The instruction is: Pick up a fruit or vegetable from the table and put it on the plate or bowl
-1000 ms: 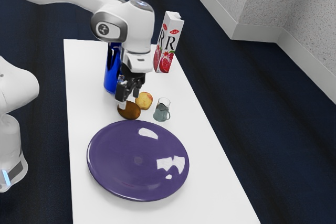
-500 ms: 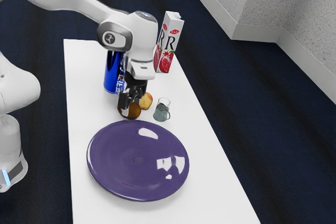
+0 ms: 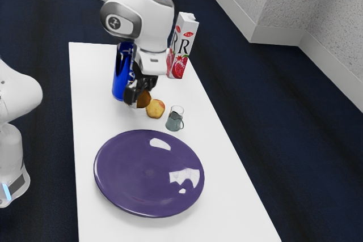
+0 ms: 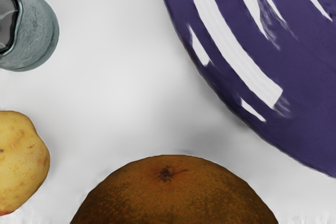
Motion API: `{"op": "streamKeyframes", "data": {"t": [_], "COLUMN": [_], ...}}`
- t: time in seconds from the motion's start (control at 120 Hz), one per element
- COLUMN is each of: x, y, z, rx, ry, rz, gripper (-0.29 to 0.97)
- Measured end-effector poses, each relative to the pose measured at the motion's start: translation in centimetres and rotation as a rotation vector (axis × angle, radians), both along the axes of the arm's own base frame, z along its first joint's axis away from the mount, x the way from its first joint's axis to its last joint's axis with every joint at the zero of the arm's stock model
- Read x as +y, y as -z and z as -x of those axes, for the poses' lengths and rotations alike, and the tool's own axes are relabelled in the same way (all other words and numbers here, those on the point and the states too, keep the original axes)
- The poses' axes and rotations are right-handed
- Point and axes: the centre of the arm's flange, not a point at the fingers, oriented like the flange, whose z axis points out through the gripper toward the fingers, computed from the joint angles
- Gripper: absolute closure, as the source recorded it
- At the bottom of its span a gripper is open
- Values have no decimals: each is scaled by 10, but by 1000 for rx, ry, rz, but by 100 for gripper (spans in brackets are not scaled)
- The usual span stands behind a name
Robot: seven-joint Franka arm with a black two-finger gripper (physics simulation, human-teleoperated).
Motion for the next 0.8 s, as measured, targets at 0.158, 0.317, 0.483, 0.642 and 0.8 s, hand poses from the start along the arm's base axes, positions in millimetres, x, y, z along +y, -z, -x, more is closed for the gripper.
{"op": "streamKeyframes", "data": {"t": [0.158,0.317,0.483,0.642,0.8], "x": [-55,-90,-162,-193,-202], "y": [-33,-41,-59,-46,-41], "z": [38,57,65,53,-7], "rx": [-31,-26,-40,2,-131], "ry": [-8,4,139,166,183], "rz": [-105,-124,-120,-134,-154], "gripper": [42,42,42,42,41]}}
